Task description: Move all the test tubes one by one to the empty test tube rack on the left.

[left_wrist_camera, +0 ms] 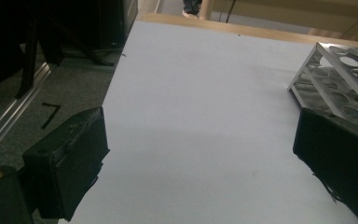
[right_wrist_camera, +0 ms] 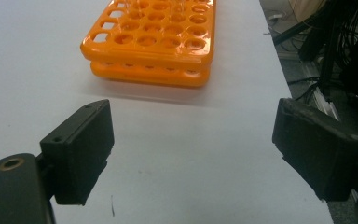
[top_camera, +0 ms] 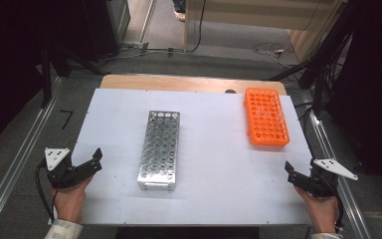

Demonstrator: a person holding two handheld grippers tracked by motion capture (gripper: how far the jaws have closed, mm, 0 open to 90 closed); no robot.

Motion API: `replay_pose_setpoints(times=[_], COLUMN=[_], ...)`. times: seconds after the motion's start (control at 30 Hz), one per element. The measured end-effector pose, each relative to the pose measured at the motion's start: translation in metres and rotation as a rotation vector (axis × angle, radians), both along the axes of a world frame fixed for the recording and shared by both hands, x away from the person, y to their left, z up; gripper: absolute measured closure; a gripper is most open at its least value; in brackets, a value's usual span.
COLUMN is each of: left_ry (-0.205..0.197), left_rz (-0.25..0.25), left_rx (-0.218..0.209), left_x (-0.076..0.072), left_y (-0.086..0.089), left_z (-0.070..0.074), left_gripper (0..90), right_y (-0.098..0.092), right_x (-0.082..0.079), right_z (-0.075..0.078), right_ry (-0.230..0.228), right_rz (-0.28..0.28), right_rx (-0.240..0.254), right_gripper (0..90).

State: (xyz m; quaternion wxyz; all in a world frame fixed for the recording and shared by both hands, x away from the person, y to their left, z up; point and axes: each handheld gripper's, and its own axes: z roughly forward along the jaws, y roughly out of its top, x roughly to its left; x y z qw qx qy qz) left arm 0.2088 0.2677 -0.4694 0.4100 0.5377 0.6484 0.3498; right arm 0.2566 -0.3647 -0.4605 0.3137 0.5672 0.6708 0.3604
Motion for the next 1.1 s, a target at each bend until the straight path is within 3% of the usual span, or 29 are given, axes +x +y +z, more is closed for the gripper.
replay_pose_setpoints(times=[0.2,0.33,0.4,0.63,0.87,1.1], left_ry=[0.003,0.012,0.007,0.009,0.012,0.017], left_rz=[-0.002,0.000,-0.001,-0.009,-0.014,-0.009], left_rx=[-0.003,-0.019,-0.023,-0.027,-0.030,-0.031], left_x=[0.002,0.004,0.006,0.007,0.006,0.005], left_y=[0.000,-0.001,-0.002,-0.003,-0.004,-0.003], left_z=[-0.001,-0.002,-0.002,-0.002,-0.001,-0.001], left_gripper=[3.2,3.2,3.2,3.3,3.8,3.8], right_y=[0.001,0.001,0.001,0.006,0.007,0.016], right_x=[-0.003,-0.003,-0.001,0.004,0.015,0.041], right_z=[0.002,0.002,0.003,0.004,0.007,0.011], right_ry=[-0.014,-0.013,-0.003,-0.004,-0.015,-0.028], right_rz=[0.003,0.008,0.012,0.026,0.041,0.045], right_rx=[-0.015,0.000,0.033,0.025,0.027,0.005], right_gripper=[11.7,12.7,13.2,14.8,18.5,29.5])
